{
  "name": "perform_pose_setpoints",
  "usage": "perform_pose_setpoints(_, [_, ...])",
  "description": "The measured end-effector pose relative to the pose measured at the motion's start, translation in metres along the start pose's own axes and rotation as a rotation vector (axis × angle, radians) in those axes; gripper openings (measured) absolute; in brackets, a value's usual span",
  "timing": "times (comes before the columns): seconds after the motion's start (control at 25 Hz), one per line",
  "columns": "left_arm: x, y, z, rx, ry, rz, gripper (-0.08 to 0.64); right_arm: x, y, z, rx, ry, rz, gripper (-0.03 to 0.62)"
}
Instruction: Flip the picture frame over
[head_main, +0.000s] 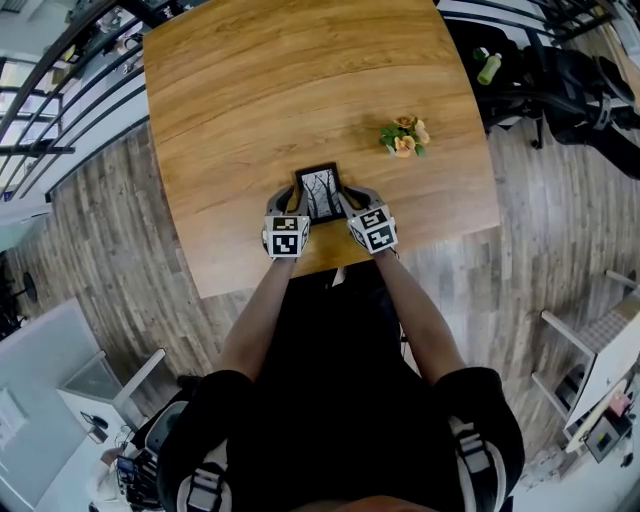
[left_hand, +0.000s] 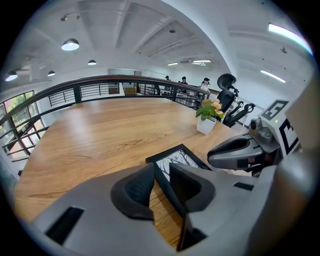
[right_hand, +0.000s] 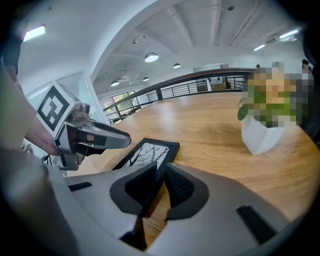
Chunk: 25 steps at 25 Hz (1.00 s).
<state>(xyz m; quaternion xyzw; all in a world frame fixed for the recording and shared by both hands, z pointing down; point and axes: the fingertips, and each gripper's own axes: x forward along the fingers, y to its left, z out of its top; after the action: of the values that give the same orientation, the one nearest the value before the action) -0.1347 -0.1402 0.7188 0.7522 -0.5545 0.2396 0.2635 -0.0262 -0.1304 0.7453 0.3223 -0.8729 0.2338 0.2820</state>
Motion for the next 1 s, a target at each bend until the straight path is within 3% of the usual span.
perform_pose_setpoints(0.16, [-0.010, -0.005, 0.001, -0.007, -0.013, 0.026, 0.063, -0.013, -0.003, 0.001, -0.032, -0.015, 0.002, 0.005])
perform_pose_setpoints(0.6, [-0.033, -0.050, -0.012, -0.062, -0.022, 0.056, 0.021, -0.055, -0.007, -0.021, -0.112, 0.002, 0.090, 0.006])
perform_pose_setpoints(1.0, [-0.076, -0.053, -0.025, -0.118, -0.045, 0.139, 0.020, -0.086, -0.005, -0.033, -0.207, 0.047, 0.141, 0.008])
